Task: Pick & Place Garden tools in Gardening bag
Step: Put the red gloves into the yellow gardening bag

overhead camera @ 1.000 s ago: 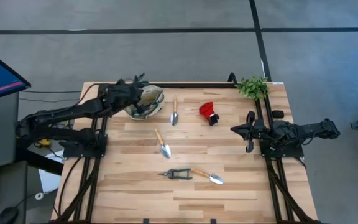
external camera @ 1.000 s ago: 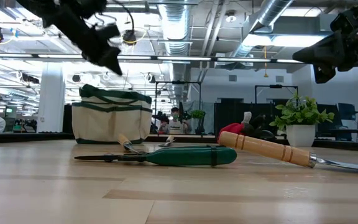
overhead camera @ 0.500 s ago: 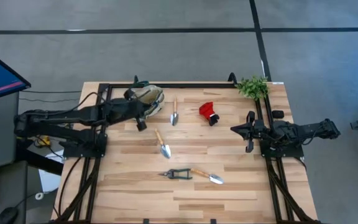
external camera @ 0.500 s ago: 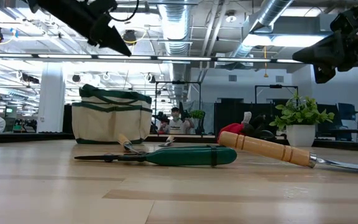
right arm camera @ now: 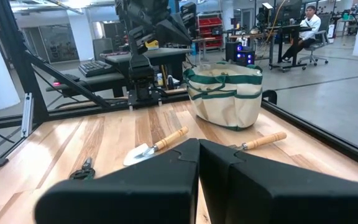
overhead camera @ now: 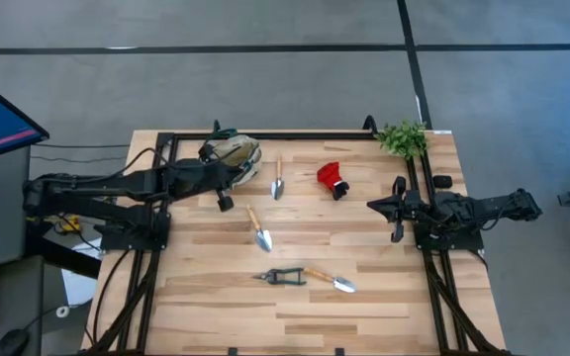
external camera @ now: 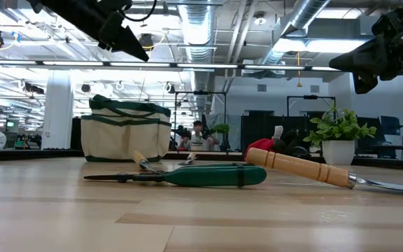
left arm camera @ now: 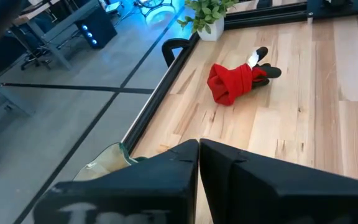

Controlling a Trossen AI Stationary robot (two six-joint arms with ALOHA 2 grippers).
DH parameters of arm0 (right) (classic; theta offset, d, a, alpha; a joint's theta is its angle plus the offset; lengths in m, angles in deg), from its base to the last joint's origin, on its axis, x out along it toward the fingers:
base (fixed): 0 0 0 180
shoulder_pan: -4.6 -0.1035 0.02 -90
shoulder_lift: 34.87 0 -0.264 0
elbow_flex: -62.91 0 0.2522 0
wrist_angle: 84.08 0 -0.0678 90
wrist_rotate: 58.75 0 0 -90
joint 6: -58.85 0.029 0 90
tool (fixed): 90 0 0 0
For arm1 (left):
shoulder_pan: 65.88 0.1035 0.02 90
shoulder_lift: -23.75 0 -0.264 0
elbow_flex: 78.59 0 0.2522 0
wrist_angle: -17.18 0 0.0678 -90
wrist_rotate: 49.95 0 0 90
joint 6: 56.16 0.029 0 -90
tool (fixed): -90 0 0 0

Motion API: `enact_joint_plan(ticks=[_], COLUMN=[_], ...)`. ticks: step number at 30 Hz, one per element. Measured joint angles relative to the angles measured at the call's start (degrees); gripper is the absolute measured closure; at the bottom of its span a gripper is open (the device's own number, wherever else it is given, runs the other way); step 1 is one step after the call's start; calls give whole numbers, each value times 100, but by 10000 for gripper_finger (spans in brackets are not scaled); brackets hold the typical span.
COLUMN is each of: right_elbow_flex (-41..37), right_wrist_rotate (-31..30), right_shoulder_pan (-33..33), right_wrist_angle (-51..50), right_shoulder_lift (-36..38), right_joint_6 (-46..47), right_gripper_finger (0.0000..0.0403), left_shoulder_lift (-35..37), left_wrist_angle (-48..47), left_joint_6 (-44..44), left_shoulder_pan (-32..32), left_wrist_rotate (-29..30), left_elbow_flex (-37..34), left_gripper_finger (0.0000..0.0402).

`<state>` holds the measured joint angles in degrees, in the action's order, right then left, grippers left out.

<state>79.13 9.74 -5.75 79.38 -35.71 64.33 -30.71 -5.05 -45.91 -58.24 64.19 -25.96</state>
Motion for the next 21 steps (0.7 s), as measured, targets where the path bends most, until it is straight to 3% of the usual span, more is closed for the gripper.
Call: enact_joint_plan(ticks=[21], right_elbow_flex=[1], right_wrist_rotate=[28], right_shoulder_pan=[-2], right_wrist_angle=[-1], right_shoulder_lift=[0], right_joint_6=[-2], right_gripper_finger=[403], left_shoulder_lift=[0], left_wrist_angle=[49], left_joint_6=[-152], left_shoulder_pan=[2], left_wrist_rotate=[0], left_elbow_flex=[0], left_gripper_finger=[396])
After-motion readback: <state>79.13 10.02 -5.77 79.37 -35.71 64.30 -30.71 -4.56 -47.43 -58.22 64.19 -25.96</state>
